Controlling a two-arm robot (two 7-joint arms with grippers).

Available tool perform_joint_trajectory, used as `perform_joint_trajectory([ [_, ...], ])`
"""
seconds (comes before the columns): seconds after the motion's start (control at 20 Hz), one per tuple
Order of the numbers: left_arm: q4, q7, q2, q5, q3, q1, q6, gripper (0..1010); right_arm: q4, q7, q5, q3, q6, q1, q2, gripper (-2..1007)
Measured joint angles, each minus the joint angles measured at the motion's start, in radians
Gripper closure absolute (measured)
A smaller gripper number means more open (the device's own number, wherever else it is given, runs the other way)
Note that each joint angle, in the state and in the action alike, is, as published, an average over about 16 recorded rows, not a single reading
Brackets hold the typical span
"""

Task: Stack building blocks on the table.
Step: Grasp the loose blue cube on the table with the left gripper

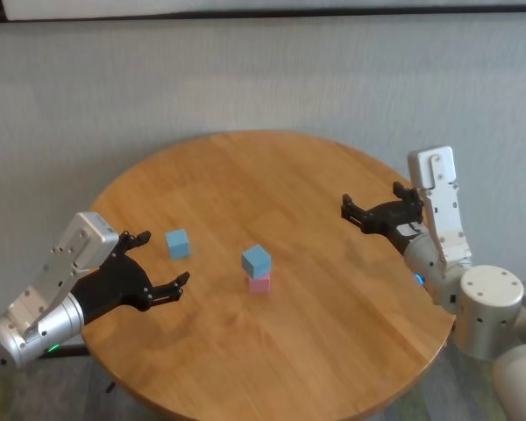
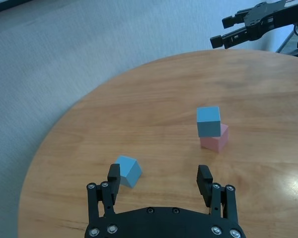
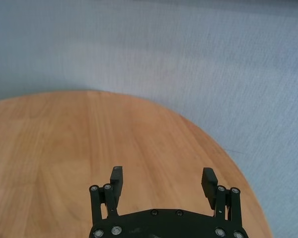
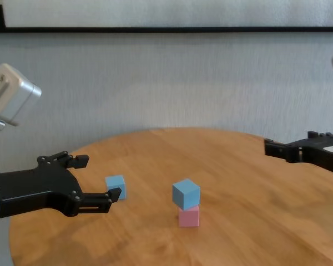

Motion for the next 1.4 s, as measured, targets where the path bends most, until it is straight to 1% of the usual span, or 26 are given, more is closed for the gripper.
perform_joint_trajectory([
  [0.15,-0.005,0.007,0.001,0.0,-0.003,0.006,0.001,9,0.011,-0.005,-0.005,0.013,-0.002,0.005,0.009,5],
  [0.4,-0.037,0.034,0.005,-0.002,-0.023,0.044,0.012,9,0.013,-0.006,-0.011,0.019,-0.002,0.004,0.015,5],
  [0.75,-0.101,0.083,0.012,-0.006,-0.072,0.116,0.05,9,0.012,-0.008,-0.011,0.017,-0.001,0.004,0.014,5],
  [0.9,-0.113,0.093,0.01,-0.006,-0.089,0.133,0.07,9,0.012,-0.008,-0.011,0.016,-0.001,0.004,0.013,5],
  [1.0,-0.109,0.093,0.005,-0.005,-0.097,0.132,0.082,9,0.012,-0.009,-0.011,0.016,-0.001,0.004,0.013,5],
  [1.1,-0.096,0.089,-0.001,-0.004,-0.1,0.12,0.093,9,0.012,-0.009,-0.011,0.015,-0.001,0.005,0.013,5],
  [1.25,-0.059,0.075,-0.015,0.0,-0.095,0.086,0.106,9,0.012,-0.01,-0.011,0.015,-0.001,0.005,0.012,4],
  [1.4,-0.01,0.06,-0.032,0.006,-0.085,0.042,0.116,9,0.013,-0.01,-0.01,0.015,-0.001,0.005,0.012,5],
])
